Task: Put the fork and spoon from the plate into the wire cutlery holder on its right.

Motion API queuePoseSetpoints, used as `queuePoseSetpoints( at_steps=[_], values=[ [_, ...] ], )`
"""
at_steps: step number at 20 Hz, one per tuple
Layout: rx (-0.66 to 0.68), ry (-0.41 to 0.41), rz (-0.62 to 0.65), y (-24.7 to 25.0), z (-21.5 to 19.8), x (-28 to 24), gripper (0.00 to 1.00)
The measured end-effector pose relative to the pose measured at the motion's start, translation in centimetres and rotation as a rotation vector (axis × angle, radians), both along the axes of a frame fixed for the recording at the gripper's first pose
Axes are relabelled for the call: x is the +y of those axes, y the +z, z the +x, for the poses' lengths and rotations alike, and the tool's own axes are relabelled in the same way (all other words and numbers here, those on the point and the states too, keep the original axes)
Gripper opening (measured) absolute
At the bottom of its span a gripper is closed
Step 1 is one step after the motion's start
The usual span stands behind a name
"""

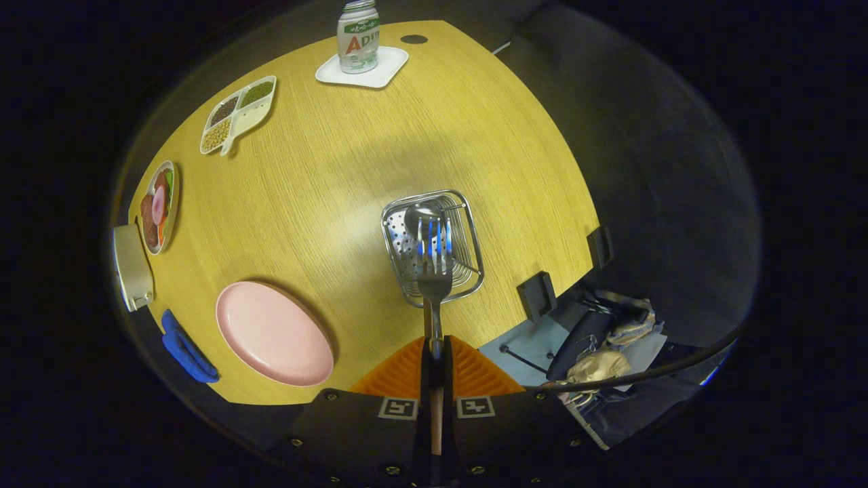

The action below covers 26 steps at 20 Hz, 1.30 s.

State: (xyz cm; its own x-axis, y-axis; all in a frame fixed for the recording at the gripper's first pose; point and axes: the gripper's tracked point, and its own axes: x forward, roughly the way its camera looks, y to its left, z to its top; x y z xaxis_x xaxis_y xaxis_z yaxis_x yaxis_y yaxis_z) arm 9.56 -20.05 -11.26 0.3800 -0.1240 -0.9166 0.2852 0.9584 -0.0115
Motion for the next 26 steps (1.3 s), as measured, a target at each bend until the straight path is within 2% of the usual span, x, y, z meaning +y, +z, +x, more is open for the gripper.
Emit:
queuePoseSetpoints(
  at_steps=[6, 10, 14, 18, 25, 26],
  values=[
    [0.135, 0.01, 0.137, 0.3, 0.6, 0.4, 0.07],
    [0.105, 0.019, 0.205, 0.8, 1.8, 0.4, 0.07],
    [0.133, 0.063, 0.166, 0.5, 1.5, -0.5, 0.11],
    [0.079, 0.063, 0.19, 1.4, 2.2, 0.1, 0.11],
    [0.044, 0.047, 0.16, 2.1, 1.3, -0.2, 0.12],
    [0.031, 0.046, 0.157, 2.3, 1.4, -0.2, 0.21]
  ],
)
